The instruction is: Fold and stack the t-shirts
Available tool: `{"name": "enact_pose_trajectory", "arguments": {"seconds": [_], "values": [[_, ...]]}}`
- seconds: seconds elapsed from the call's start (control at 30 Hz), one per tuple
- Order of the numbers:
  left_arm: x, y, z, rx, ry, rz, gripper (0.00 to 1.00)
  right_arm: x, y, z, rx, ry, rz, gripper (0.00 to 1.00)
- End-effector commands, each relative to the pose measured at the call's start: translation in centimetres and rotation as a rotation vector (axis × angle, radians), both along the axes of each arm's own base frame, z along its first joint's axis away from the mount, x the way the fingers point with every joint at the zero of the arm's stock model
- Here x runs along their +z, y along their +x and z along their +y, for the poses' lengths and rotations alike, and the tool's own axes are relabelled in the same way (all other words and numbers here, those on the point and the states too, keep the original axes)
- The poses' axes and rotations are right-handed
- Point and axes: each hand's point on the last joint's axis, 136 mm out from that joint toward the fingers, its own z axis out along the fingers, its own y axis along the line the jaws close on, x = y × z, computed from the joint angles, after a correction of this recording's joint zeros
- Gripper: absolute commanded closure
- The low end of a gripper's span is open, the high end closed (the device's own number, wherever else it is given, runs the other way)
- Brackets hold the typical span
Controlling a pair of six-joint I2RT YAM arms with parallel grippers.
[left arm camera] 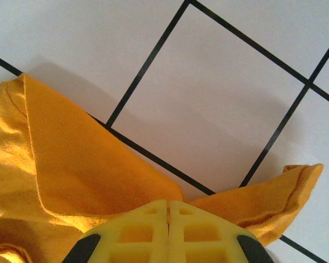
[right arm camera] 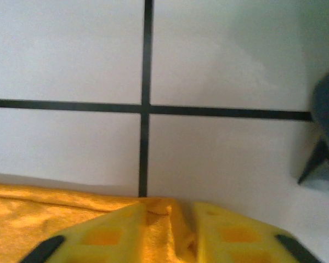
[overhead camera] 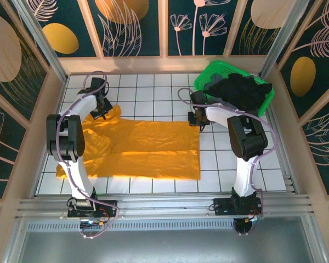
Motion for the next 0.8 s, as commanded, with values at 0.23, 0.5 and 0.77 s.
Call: {"name": "enact_pose_trajectory", "arguments": {"seconds": [0.23, 0.5, 0.77], "values": [[3.7, -3.8, 0.5, 0.095, -0.035, -0.015, 1.00, 5.4, 0.4, 3.3, 0.171, 0.018, -0.176, 1.00], [8.5, -11.4, 3.1, 0.235, 0.034, -0.102, 1.00, 7.9, -3.5, 3.6, 0.159, 0.002, -0.236, 1.00], [10.4, -20.2, 5.7, 0.391, 0.105, -0.128, 1.00, 8.5, -7.9, 2.0, 0.102, -0.009, -0.228, 1.00]]}}
